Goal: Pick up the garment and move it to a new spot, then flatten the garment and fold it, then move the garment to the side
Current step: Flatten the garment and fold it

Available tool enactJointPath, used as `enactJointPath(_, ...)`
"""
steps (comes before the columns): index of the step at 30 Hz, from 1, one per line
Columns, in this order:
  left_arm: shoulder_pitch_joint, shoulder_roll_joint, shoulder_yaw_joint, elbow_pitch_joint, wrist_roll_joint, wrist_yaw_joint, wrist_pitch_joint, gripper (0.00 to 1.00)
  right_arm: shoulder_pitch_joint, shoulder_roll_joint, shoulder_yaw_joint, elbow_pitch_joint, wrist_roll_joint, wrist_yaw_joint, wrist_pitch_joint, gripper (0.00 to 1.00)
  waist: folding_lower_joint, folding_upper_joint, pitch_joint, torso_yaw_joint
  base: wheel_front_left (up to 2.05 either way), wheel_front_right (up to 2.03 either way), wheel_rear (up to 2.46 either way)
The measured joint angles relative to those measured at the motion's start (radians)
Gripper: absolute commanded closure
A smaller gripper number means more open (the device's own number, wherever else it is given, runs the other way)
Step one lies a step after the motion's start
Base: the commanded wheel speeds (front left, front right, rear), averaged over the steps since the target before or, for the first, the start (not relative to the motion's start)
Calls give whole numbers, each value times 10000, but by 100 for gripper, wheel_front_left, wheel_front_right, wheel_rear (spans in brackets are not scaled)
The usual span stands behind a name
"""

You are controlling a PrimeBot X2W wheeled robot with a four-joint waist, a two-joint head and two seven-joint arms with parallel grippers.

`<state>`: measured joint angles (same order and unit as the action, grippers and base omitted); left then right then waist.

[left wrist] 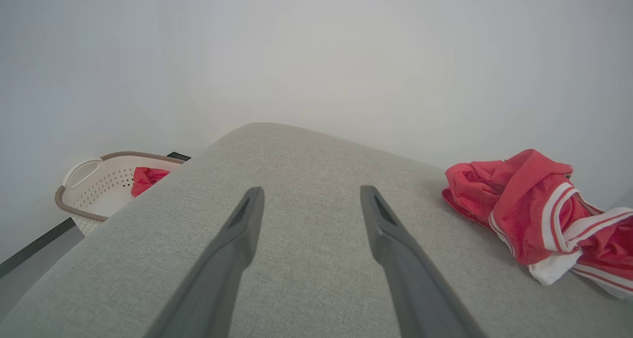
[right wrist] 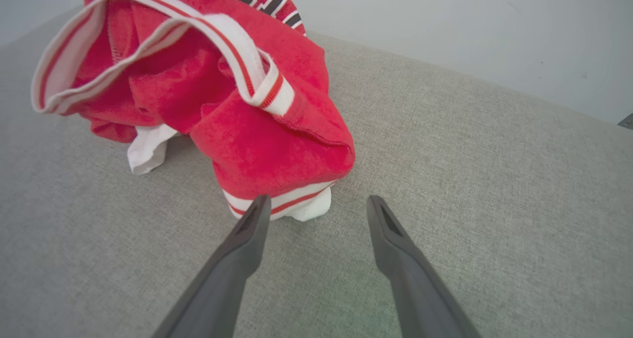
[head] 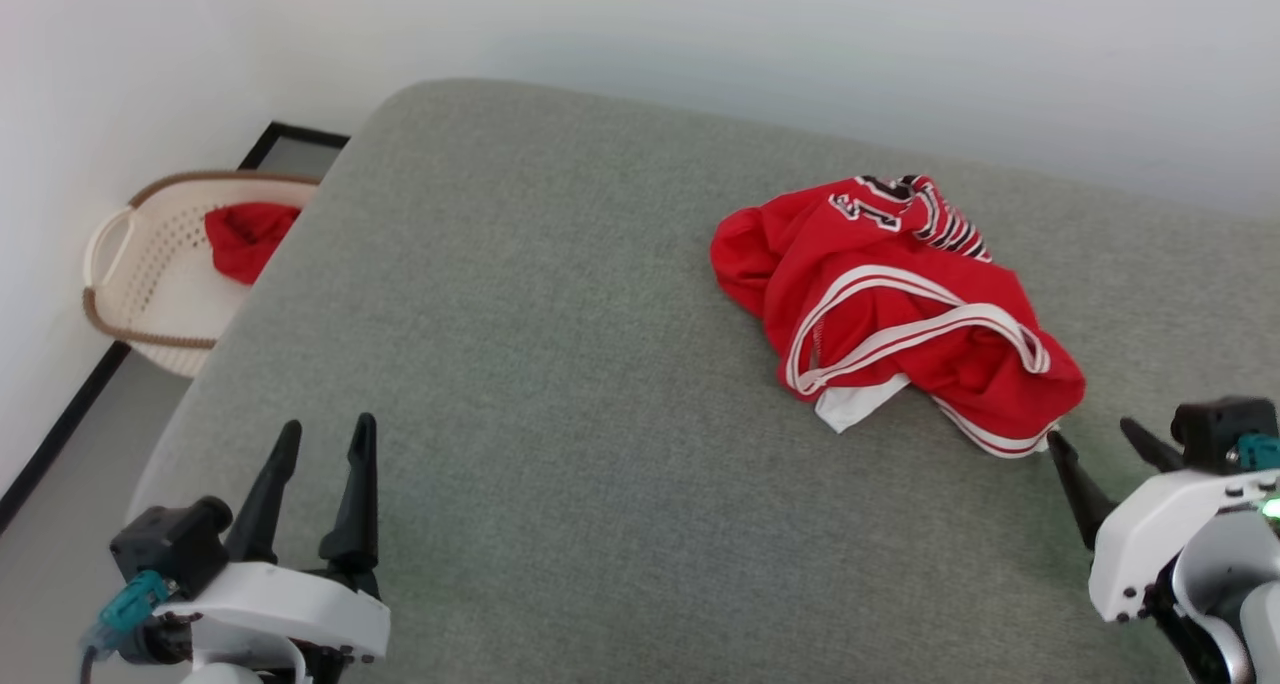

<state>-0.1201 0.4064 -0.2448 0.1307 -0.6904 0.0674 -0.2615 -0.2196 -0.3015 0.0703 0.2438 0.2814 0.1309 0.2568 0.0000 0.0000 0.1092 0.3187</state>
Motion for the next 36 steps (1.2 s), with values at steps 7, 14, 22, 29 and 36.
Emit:
enactJointPath(7, 35, -625, 353, 77, 322, -343, -2, 0, -454, -186, -104, -224, 25, 0, 309, 0, 0, 0, 468, 324, 0, 0, 0)
enactJointPath(14, -84, -1080, 374, 393, 575, -696, -2, 0, -902, -157, -128, 376, 21, 0, 594, 0, 0, 0, 751, 656, 0, 0, 0)
enactJointPath(22, -204, -1448, 508, 752, 702, -951, -2, 0, -1473, 42, 10, 1325, 136, 0, 673, 100, 0, 0, 938, 951, 0, 0, 0)
enactJointPath(29, -184, -1647, 759, 941, 825, -1112, -2, 0, -1662, -52, 347, 1544, 35, 0, 577, 100, 0, 0, 982, 967, 0, 0, 0)
enactJointPath(36, -160, -1756, 1055, 1051, 1022, -1202, -2, 0, -1771, -180, 1085, 491, 71, 0, 293, 100, 0, 0, 877, 754, 0, 0, 0)
